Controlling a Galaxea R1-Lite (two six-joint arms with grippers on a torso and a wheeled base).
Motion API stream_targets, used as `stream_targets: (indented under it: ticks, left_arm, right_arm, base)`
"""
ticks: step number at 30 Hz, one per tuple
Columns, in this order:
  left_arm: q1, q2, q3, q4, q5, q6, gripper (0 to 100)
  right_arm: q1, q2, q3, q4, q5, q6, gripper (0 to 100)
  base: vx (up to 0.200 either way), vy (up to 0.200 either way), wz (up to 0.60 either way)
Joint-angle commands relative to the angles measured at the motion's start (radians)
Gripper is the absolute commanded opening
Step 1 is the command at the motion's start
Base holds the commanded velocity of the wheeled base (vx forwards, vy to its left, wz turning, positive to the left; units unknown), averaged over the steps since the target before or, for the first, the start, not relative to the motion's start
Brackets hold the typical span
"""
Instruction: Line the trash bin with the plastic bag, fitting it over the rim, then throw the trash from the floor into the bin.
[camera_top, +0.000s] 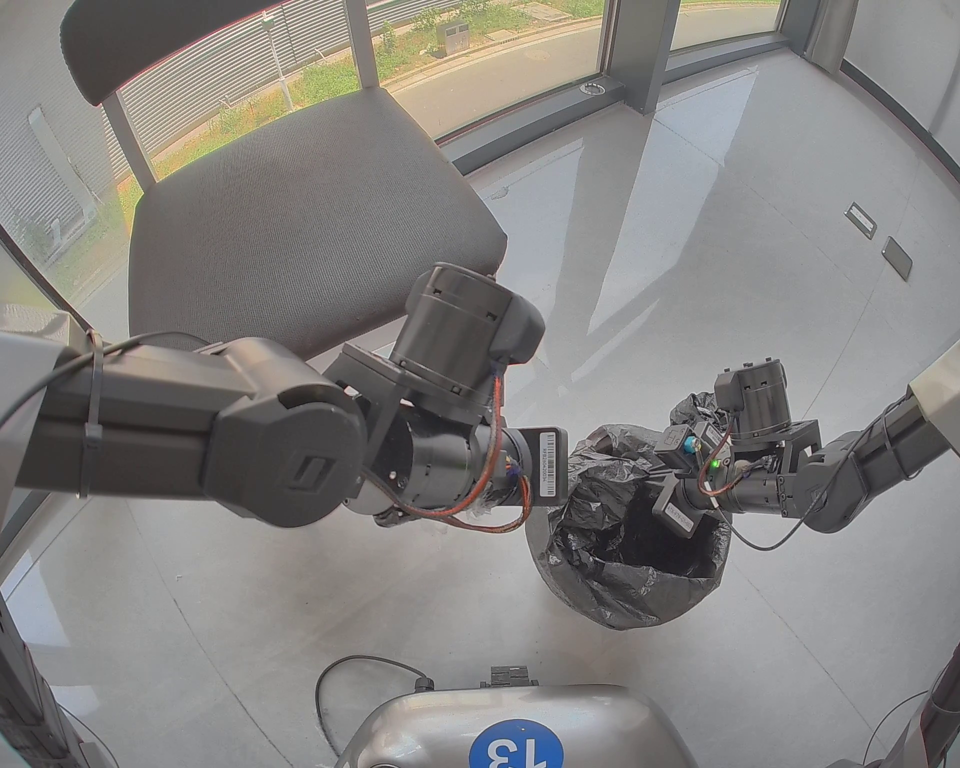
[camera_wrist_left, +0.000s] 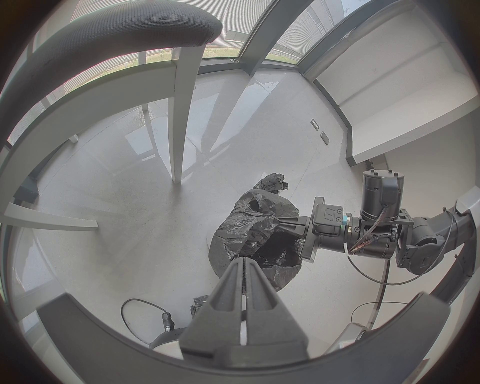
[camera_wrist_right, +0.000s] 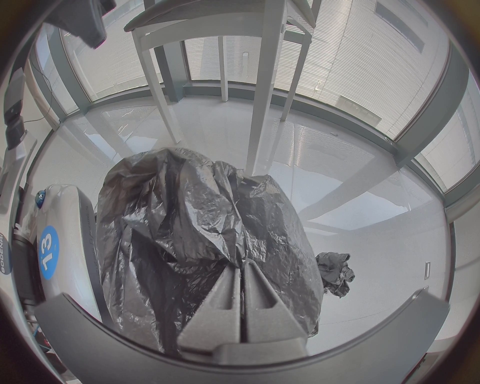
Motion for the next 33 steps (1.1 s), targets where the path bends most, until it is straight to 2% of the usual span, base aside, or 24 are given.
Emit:
stream_targets:
  ticks: [1,4,6,7,18,19,25,29,33]
  left_arm:
    - [0.0,-0.004,0.002,0.001,0.0,-0.001,0]
    - [-0.002,-0.004,0.004,0.001,0.0,-0.001,0]
    - [-0.002,-0.004,0.004,0.001,0.0,-0.001,0]
    - [-0.002,-0.004,0.004,0.001,0.0,-0.001,0]
    - [-0.002,-0.006,0.005,0.001,0.0,-0.002,0]
    - [-0.002,-0.006,0.007,0.001,0.0,-0.002,0]
    - [-0.002,-0.015,0.019,0.001,0.0,-0.004,0]
    - [-0.002,-0.018,0.025,0.001,0.002,-0.004,0]
    - [-0.002,-0.021,0.025,0.001,0.008,-0.004,0]
  right_arm:
    - [-0.01,0.013,-0.095,-0.007,-0.002,0.046,0]
    - [-0.01,0.032,-0.161,-0.002,-0.007,0.059,0]
    - [-0.01,0.032,-0.163,-0.001,-0.008,0.059,0]
    - [-0.001,0.045,-0.181,-0.001,-0.031,0.059,0]
    - [0.042,0.088,-0.223,0.002,-0.044,0.072,0]
    - [0.047,0.098,-0.23,0.002,-0.058,0.074,100]
    - [0.051,0.121,-0.263,0.004,-0.068,0.08,100]
    - [0.067,0.114,-0.247,0.007,-0.079,0.141,100]
    - [0.067,0.096,-0.23,0.005,-0.107,0.157,100]
  base:
    - [0.0,0.0,0.0]
    - [0.0,0.0,0.0]
    - [0.0,0.0,0.0]
    - [0.0,0.0,0.0]
    - [0.0,0.0,0.0]
    - [0.0,0.0,0.0]
    - [0.0,0.0,0.0]
    - [0.0,0.0,0.0]
    - [0.0,0.0,0.0]
